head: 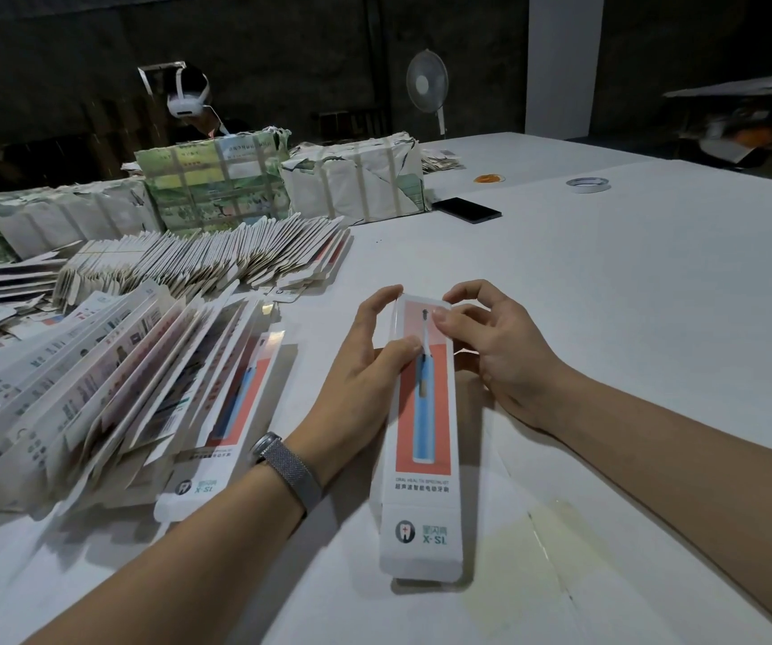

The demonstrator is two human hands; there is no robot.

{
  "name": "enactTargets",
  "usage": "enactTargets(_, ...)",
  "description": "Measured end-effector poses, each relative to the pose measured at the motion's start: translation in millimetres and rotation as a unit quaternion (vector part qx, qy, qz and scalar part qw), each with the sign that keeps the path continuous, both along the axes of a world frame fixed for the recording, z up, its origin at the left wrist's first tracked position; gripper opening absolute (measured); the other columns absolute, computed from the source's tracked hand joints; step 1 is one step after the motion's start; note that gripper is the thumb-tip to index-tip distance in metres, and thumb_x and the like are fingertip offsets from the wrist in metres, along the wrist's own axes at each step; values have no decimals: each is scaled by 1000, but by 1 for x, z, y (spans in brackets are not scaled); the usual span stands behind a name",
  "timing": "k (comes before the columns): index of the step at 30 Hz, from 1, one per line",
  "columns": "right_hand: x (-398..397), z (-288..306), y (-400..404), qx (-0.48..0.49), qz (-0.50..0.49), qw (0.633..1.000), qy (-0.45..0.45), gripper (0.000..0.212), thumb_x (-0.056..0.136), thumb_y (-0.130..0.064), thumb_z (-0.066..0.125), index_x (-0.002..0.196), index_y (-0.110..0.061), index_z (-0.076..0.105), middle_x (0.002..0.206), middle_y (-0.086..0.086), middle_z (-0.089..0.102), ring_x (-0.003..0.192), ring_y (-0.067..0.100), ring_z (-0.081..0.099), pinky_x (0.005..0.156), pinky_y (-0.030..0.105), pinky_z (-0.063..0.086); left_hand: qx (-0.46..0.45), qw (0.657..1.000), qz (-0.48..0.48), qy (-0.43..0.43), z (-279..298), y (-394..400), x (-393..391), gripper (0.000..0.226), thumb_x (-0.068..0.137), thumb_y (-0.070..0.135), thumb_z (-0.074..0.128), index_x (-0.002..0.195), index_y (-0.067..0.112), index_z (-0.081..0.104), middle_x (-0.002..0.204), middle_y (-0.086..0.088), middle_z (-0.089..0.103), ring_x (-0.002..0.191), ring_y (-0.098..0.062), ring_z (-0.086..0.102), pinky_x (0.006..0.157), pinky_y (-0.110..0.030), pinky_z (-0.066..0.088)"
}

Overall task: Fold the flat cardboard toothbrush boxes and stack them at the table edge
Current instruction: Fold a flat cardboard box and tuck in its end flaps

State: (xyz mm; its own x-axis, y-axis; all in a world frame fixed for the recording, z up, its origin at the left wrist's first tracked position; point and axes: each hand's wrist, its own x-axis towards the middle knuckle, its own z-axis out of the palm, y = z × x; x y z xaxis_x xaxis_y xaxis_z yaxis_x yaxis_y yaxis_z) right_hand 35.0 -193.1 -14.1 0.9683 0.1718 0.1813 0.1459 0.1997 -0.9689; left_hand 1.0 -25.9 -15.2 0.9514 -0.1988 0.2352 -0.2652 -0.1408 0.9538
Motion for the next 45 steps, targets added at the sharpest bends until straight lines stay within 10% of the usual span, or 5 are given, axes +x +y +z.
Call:
enactTargets(23,-6,6,2,-29,-8,1000,2,7,93,-23,64,95,-18,61,85,4,71,79,29,63,90,58,52,-13,1000,18,2,-4,4,6,36,84,44,54,119,51,46,90,9,77,74,-19,76,62,-24,58)
enactTargets(33,-7,2,5,-114,-40,992,-36,13,95,-33,64,106,-34,58,111,5,66,79,19,73,64,33,62,-82,996,7,19,-11,1,10,46,79,48,68,117,42,44,92,-11,78,75,-30,76,63,-32,60)
enactTargets(40,-19,20,-4,-463,-1,859,-219,83,71,-66,61,145,-33,45,126,-12,50,105,6,57,93,28,51,-119,991,61,11,-12,1,11,49,72,53,77,107,47,43,89,-16,77,68,-37,75,52,-42,61)
enactTargets(45,-31,40,-9,-585,-51,771,-245,84,71,-67,56,147,-33,42,129,-10,50,108,14,57,90,37,51,-91,995,30,-6,-11,1,11,55,76,61,74,115,47,38,82,-13,76,51,-24,69,41,-31,52)
